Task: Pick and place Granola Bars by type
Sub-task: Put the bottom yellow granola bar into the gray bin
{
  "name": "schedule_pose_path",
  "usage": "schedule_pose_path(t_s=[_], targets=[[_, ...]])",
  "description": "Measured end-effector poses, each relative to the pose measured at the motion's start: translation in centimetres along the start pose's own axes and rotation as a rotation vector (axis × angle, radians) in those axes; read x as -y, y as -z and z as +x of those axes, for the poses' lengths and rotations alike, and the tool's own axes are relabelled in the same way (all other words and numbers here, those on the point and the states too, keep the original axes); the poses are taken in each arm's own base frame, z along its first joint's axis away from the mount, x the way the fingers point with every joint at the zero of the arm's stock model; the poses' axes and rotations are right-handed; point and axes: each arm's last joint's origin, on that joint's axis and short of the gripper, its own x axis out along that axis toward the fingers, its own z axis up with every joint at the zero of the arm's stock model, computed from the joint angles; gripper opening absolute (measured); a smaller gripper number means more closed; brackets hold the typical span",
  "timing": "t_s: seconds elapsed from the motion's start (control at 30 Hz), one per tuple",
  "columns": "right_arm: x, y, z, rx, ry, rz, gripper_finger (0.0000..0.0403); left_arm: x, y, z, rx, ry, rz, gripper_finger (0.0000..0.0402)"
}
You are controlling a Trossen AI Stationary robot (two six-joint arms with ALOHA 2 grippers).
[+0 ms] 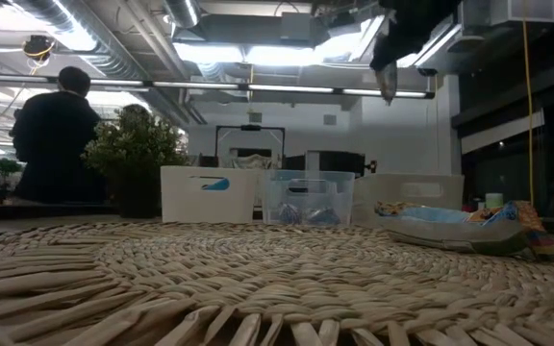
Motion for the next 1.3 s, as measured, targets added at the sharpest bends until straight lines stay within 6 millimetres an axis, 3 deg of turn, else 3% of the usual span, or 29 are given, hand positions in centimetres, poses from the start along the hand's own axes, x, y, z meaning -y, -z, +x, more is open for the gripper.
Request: schedule_pose_path(t_s=[0.27, 0.47, 0.6, 0.7, 0.83, 1.17, 1.3], targets=[[1.8, 0.9, 4.8, -0.153, 0.049, 0.165, 0.0022, -0.1, 0.0, 0.0, 0.004, -0.031, 0.0, 0.0235], [2.0, 4.0, 9.4, -0.376, 0.048, 0.237, 0.005, -0.1, 0.0, 0.0, 0.004, -0.029, -0.02, 0.0235], [1.1, 6.7, 10.9, -0.439, 0.011, 0.274, 0.0032, 0.3, 0.1, -0.1, 0.004, -0.019, -0.02, 0.0235], [0.5, 8.2, 11.0, -0.472, -0.016, 0.297, 0.0027, 0.7, 0.1, -0.3, 0.004, -0.006, -0.014, 0.0235], [0.4, 8.7, 10.7, -0.465, -0.008, 0.321, 0.0034, 0.9, 0.3, -0.1, 0.0, -0.004, -0.001, 0.0235], [0.4, 8.1, 9.6, -0.43, -0.033, 0.408, 0.0122, 1.1, 0.7, 0.8, -0.033, -0.035, 0.025, 0.0235], [0.5, 7.5, 7.9, -0.414, -0.041, 0.407, 0.0157, 1.1, 0.8, 0.8, -0.041, -0.036, 0.029, 0.0235]])
